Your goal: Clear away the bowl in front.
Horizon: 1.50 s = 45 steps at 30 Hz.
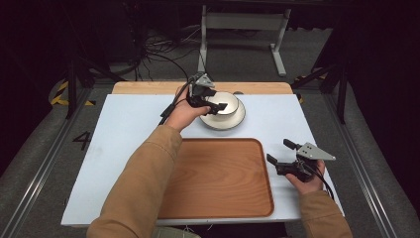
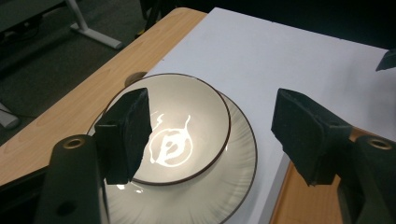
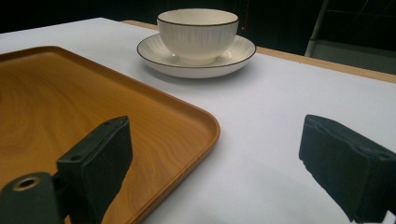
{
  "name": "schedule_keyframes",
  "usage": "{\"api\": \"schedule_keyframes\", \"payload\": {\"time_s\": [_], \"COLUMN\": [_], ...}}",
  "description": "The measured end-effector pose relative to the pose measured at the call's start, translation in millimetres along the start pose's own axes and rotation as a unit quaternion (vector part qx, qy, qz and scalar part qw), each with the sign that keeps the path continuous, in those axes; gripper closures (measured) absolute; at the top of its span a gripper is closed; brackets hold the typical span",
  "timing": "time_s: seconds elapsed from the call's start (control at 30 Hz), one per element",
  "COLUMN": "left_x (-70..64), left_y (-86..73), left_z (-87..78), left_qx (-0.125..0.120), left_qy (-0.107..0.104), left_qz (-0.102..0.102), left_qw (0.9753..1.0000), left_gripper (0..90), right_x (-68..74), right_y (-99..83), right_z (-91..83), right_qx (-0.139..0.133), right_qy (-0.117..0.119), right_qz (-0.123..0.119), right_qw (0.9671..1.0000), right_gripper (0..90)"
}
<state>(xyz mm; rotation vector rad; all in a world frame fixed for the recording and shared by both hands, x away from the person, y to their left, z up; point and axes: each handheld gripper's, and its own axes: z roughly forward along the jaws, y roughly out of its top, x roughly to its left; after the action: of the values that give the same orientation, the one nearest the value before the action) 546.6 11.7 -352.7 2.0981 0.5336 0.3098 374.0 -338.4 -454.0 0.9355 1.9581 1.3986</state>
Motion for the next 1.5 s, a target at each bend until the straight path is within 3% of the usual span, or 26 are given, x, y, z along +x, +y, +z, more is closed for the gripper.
{"api": "schedule_keyframes", "payload": {"time_s": [0.07,0.33,0.7,1.0,1.17,1.37,1.5], "left_x": [-2.7,-10.4,-6.8,-6.5,-8.9,-12.5,-14.9], "left_y": [-0.4,-8.8,-18.1,-24.2,-26.7,-24.3,-23.8], "left_z": [6.2,33.7,49.5,64.2,72.4,78.0,80.0], "left_qx": [0.001,0.019,0.043,0.047,0.062,0.09,0.104], "left_qy": [-0.002,-0.01,-0.014,-0.016,-0.03,-0.031,-0.019], "left_qz": [0.0,-0.004,-0.003,-0.009,-0.017,0.005,0.004], "left_qw": [1.0,0.9998,0.999,0.9987,0.9975,0.9954,0.9944], "left_gripper": [32.7,31.8,34.6,36.3,38.9,44.0,51.3], "right_x": [-0.4,-0.1,-0.7,-2.3,-2.7,-2.7,-2.9], "right_y": [0.1,0.0,0.0,-0.3,-0.2,-0.2,-0.2], "right_z": [-0.1,-0.4,-0.4,-0.9,-1.1,-0.9,-0.9], "right_qx": [0.0,-0.001,-0.001,-0.004,-0.003,-0.003,-0.003], "right_qy": [0.001,0.001,0.004,0.007,0.008,0.008,0.007], "right_qz": [0.001,-0.002,-0.001,0.008,0.01,0.011,0.012], "right_qw": [1.0,1.0,1.0,0.9999,0.9999,0.9999,0.9999], "right_gripper": [10.2,9.9,9.9,9.9,9.8,9.9,9.9]}}
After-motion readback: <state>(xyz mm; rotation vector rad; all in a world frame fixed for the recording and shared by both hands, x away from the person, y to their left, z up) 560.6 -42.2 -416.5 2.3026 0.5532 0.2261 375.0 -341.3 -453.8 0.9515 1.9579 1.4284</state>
